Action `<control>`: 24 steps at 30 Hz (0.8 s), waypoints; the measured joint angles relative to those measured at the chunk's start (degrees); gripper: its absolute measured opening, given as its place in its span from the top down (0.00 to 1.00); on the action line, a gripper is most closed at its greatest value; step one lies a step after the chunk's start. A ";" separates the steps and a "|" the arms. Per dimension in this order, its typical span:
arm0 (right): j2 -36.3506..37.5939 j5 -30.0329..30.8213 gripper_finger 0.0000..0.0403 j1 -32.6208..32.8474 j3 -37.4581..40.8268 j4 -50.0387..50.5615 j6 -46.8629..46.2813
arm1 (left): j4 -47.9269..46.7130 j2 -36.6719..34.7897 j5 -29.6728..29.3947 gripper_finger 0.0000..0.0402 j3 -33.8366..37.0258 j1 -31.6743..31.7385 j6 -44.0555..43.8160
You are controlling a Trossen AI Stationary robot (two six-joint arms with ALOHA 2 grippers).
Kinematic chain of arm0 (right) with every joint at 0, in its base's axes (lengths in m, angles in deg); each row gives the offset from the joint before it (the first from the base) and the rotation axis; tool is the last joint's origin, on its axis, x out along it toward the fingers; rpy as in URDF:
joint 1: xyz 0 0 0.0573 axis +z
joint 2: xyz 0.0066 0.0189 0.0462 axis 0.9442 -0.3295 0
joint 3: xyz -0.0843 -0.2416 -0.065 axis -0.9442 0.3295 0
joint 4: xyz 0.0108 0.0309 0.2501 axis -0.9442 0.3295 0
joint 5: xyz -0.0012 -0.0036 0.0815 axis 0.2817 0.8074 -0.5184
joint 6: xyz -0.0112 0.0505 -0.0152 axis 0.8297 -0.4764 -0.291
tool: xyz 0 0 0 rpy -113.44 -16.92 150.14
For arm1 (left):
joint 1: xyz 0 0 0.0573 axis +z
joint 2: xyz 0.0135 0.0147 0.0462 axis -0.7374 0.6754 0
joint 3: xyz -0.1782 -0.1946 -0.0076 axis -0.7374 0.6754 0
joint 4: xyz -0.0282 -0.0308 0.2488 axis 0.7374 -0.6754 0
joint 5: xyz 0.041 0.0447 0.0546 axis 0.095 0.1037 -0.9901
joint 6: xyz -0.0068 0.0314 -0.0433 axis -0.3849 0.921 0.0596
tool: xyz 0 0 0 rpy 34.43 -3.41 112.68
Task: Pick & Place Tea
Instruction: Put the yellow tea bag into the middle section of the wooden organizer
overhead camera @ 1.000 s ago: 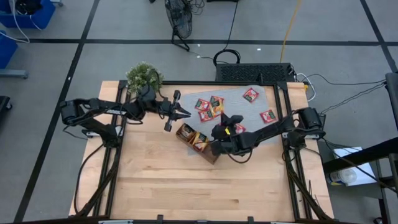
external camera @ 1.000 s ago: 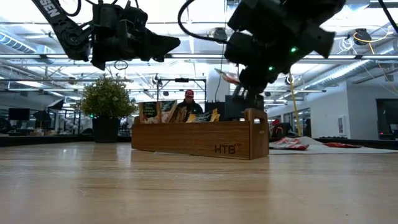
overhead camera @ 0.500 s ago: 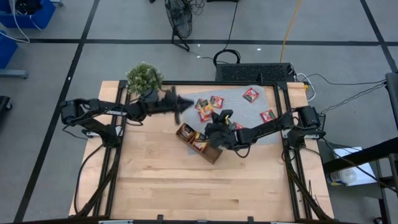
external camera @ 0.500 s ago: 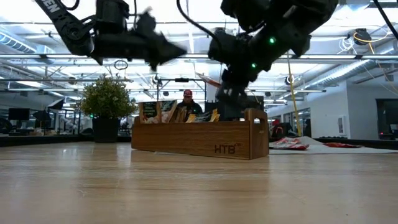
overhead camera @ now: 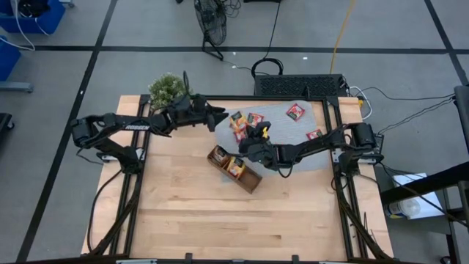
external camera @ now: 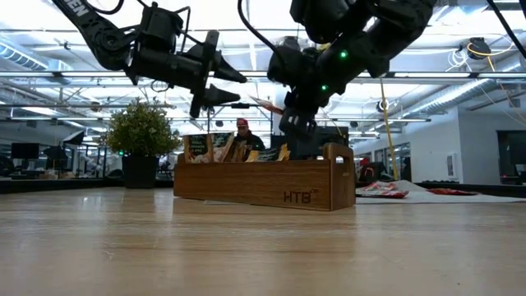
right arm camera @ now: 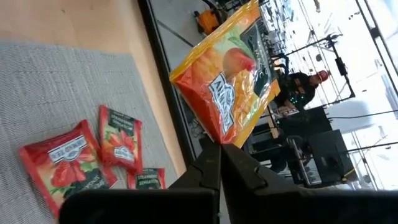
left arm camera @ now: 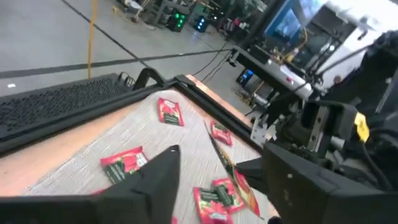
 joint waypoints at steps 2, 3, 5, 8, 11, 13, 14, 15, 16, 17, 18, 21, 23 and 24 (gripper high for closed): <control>-0.01 -0.10 1.00 -0.31 0.00 -1.19 0.95 | 0.27 0.04 -0.13 0.38 0.00 -0.44 -1.34; 0.00 -0.62 1.00 -0.49 0.00 -1.78 1.47 | 0.65 0.37 -0.17 0.36 -0.01 -0.94 -1.88; 0.00 -2.58 1.00 -0.72 0.00 -3.49 2.68 | 1.20 0.96 -0.03 0.34 -0.04 -2.00 -2.33; 0.00 -5.14 1.00 -1.16 0.00 -6.00 4.63 | 2.81 0.94 -0.09 0.34 -0.06 -3.35 -2.32; -0.01 -5.89 1.00 -1.45 -0.01 -7.31 5.45 | 3.25 1.29 -0.12 0.36 -0.09 -4.48 -2.11; 0.00 -5.90 1.00 -1.50 0.00 -7.97 6.23 | 3.33 1.31 0.00 0.39 -0.09 -4.72 -2.07; 0.00 -5.90 1.00 -1.50 0.00 -8.11 6.59 | 3.57 1.27 -0.14 0.40 -0.09 -4.72 -2.09; 0.00 -5.90 1.00 -1.48 0.00 -8.37 6.79 | 3.61 1.27 -0.23 0.41 -0.09 -4.68 -2.07; 0.00 -5.90 1.00 -1.48 0.00 -8.40 6.87 | 3.39 1.27 -0.33 0.43 -0.09 -4.66 -2.04; 0.00 -5.89 1.00 -1.48 0.00 -8.63 6.86 | 3.29 1.27 -0.27 0.44 -0.09 -4.69 -1.85; 0.00 -5.90 1.00 -1.48 0.00 -9.10 6.86 | 3.31 1.27 -0.19 0.45 -0.09 -4.72 -1.62; 0.00 -5.88 1.00 -1.48 0.00 -10.50 7.60 | 3.35 1.27 -0.16 0.51 -0.09 -4.74 -0.49; 0.00 -5.90 1.00 -1.41 0.00 -10.94 7.91 | 3.32 1.27 -0.22 0.55 -0.09 -4.70 0.25; 0.00 -5.89 1.00 -1.40 0.00 -10.97 7.89 | 3.36 1.27 -0.23 0.58 -0.09 -4.72 0.77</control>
